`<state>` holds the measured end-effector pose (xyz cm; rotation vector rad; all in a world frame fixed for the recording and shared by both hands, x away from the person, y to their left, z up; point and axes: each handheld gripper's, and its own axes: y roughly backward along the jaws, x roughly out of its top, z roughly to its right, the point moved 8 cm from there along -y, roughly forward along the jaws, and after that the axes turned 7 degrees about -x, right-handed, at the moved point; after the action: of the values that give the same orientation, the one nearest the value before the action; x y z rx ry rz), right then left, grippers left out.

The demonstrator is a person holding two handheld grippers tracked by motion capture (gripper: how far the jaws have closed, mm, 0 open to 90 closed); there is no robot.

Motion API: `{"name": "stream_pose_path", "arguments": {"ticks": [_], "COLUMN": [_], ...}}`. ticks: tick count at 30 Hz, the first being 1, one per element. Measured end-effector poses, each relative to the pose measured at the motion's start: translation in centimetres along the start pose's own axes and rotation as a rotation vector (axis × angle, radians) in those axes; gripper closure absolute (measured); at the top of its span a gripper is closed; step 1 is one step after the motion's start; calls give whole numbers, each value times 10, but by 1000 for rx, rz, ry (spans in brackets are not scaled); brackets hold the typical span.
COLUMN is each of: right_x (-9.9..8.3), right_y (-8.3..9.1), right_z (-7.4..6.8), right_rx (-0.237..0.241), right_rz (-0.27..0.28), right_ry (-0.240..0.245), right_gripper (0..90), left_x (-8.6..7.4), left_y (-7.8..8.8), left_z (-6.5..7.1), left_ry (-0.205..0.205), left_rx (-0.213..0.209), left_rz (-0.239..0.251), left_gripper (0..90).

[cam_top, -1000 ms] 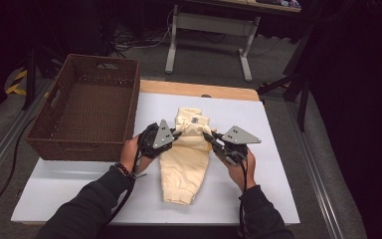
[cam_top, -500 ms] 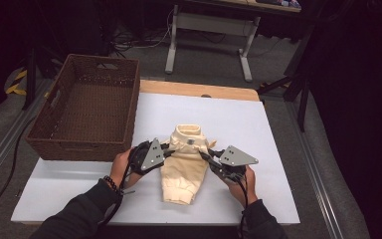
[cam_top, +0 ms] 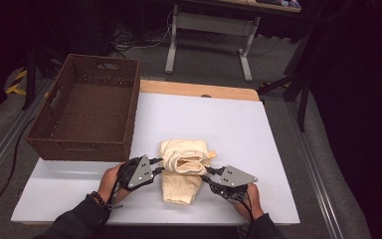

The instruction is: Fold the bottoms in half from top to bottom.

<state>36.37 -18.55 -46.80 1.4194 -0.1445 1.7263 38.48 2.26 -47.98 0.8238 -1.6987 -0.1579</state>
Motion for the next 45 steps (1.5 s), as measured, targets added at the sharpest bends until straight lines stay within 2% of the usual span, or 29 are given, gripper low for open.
{"name": "stream_pose_path", "arguments": {"ticks": [2,4,6,10,12,14,16,17,19,20,22,24,25,30,31,33,35,38,39,40,42,45], "right_x": [-4,-6,-7,-3,1,5,9,11,15,15,15,14,14,10,8,6,5,14,18,19,16,7], "right_y": [5,11,20,30,28,23,16,12,4,1,-9,-15,-17,-22,-22,-23,-23,-20,-20,-21,-27,-32], "right_z": [-3,-5,-5,4,9,16,21,23,26,26,25,22,18,3,0,-3,-6,-3,-4,-6,-9,-13], "right_rx": [4,17,38,17,-1,-29,-53,-64,-64,-62,-45,-36,-17,26,35,52,52,49,46,46,55,67], "right_rz": [-14,-8,13,37,41,26,13,1,8,3,-11,-25,-29,-65,-76,-90,-116,-77,-68,-68,-94,-121], "right_ry": [0,-10,-41,-127,-167,-199,-207,-210,-226,-226,-231,-226,-216,-184,-177,-187,-154,-187,-179,-166,-157,-146], "right_gripper": [710,710,728,839,895,900,900,900,900,900,900,900,900,900,900,900,900,900,900,900,900,900], "left_x": [-3,-3,0,17,27,36,47,50,54,54,49,45,43,33,32,30,29,28,27,27,25,24], "left_y": [7,14,20,27,23,17,7,4,-7,-12,-22,-28,-29,-28,-27,-24,-24,-25,-24,-24,-24,-24], "left_z": [-1,-1,0,5,7,8,12,14,19,22,30,36,39,45,47,48,50,50,51,51,51,51], "left_ry": [2,45,74,95,100,101,111,112,102,97,94,93,91,79,93,93,96,100,105,94,89,101], "left_rx": [11,0,-10,-35,-49,-59,-92,-100,-136,-153,-219,-256,-276,-326,-338,-344,-348,-349,-352,-357,-366,-379], "left_rz": [-4,18,50,102,114,129,144,143,109,90,47,26,15,-29,-24,-24,-22,-16,-21,-13,-19,-14], "left_gripper": [703,687,672,621,625,626,630,631,630,630,645,677,707,746,750,758,771,806,823,832,853,861]}}
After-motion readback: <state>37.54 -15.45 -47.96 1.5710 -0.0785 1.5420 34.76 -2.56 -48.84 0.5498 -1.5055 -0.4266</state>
